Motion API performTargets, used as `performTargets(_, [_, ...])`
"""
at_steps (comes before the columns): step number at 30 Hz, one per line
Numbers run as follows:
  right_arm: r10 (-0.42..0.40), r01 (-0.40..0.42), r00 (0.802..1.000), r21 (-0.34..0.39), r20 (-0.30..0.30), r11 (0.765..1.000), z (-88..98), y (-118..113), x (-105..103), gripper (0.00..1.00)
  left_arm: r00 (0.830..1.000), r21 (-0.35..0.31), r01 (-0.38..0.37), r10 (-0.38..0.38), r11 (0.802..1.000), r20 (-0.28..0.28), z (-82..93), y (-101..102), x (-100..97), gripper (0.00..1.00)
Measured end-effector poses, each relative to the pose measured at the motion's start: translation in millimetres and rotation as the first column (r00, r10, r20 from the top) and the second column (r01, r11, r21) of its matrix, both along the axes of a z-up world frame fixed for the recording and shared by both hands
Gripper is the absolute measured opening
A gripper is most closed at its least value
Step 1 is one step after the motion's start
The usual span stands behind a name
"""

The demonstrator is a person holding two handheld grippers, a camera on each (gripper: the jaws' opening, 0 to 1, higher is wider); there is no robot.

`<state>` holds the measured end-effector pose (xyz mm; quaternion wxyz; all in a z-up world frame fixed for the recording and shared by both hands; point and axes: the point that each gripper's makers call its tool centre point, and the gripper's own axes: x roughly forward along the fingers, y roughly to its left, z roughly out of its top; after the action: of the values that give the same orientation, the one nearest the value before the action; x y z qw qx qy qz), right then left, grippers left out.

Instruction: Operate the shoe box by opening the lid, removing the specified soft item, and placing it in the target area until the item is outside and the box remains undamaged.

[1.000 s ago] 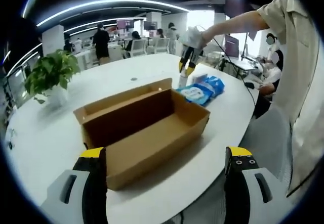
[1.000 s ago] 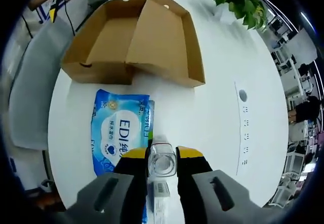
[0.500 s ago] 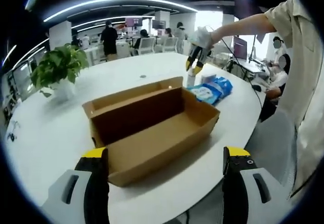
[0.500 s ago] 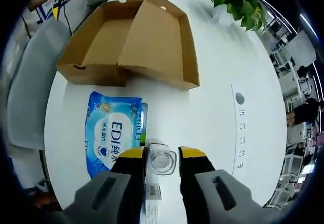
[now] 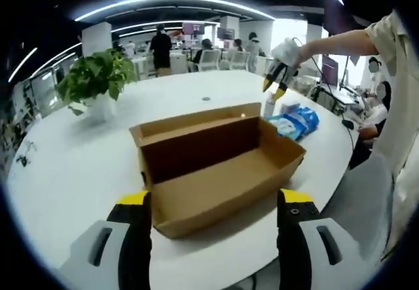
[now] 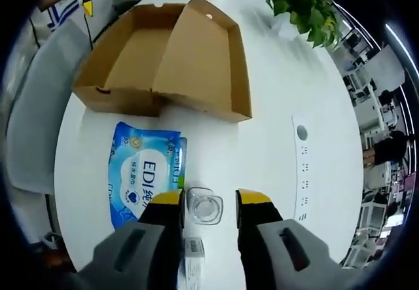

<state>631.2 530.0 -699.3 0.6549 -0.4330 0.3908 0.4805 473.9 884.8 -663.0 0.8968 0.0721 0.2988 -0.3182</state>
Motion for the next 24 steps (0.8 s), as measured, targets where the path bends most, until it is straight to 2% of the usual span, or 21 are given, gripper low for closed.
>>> performTargets(4, [-0.041, 0.041, 0.999, 0.021, 0.023, 0.999, 8.5, 5, 4, 0.27, 1.0, 0.021, -0.008, 0.009, 1.0, -0.006, -3.3, 5, 2.6, 0.72])
performTargets(13, [-0.177, 0.175, 0.984, 0.086, 0.015, 0.981, 20.0, 17, 10, 0.25, 0.998, 0.05, -0.064, 0.065, 0.997, -0.021, -11.5, 17, 11.2, 0.58])
performTargets(14, [-0.224, 0.221, 0.975, 0.11, 0.007, 0.969, 21.1, 23, 14, 0.24, 0.996, 0.043, -0.088, 0.089, 0.995, -0.026, -12.6, 20, 14.2, 0.56])
performTargets(20, [-0.317, 0.313, 0.949, 0.143, 0.0, 0.939, 19.0, 27, 25, 0.22, 0.982, 0.018, -0.181, 0.182, 0.983, -0.053, -17.4, 32, 23.7, 0.49])
performTargets(24, [-0.385, 0.381, 0.923, 0.178, -0.015, 0.907, 18.4, 33, 33, 0.21, 0.965, 0.006, -0.249, 0.249, 0.968, -0.082, -23.2, 43, 27.8, 0.45])
